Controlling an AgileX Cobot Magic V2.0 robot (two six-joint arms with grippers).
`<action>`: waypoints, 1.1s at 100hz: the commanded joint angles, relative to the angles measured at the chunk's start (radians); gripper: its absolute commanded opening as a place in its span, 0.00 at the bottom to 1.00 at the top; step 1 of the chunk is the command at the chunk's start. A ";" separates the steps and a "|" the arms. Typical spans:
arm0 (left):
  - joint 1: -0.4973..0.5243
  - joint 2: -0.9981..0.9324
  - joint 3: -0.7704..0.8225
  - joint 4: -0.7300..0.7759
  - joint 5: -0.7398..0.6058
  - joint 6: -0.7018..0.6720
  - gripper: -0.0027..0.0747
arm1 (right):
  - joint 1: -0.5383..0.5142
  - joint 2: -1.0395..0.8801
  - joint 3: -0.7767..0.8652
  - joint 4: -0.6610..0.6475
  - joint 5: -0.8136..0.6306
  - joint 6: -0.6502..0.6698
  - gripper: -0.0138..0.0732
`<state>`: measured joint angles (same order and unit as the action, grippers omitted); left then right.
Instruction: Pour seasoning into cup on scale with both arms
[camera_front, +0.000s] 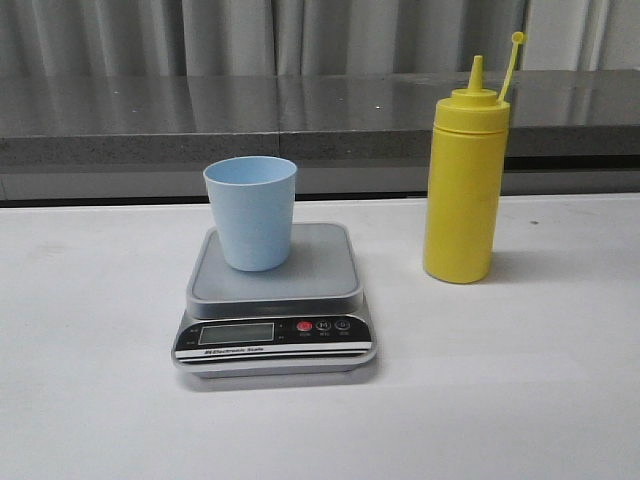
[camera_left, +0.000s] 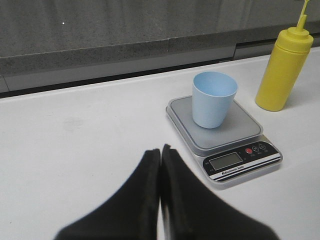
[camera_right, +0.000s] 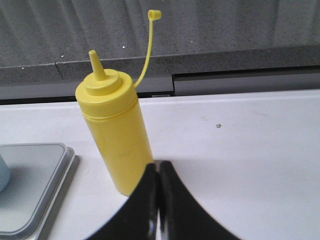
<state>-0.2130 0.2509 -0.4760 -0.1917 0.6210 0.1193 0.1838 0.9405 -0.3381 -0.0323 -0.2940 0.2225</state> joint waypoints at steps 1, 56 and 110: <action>0.002 0.008 -0.027 -0.013 -0.070 -0.004 0.01 | 0.001 -0.060 0.001 0.008 -0.042 -0.023 0.08; 0.002 0.008 -0.027 -0.013 -0.070 -0.004 0.01 | -0.110 -0.335 0.089 0.002 0.106 -0.042 0.08; 0.002 0.008 -0.027 -0.013 -0.070 -0.004 0.01 | -0.173 -0.636 0.175 0.002 0.093 -0.042 0.08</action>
<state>-0.2130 0.2509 -0.4760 -0.1917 0.6210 0.1193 0.0283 0.3258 -0.1692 -0.0243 -0.1145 0.1962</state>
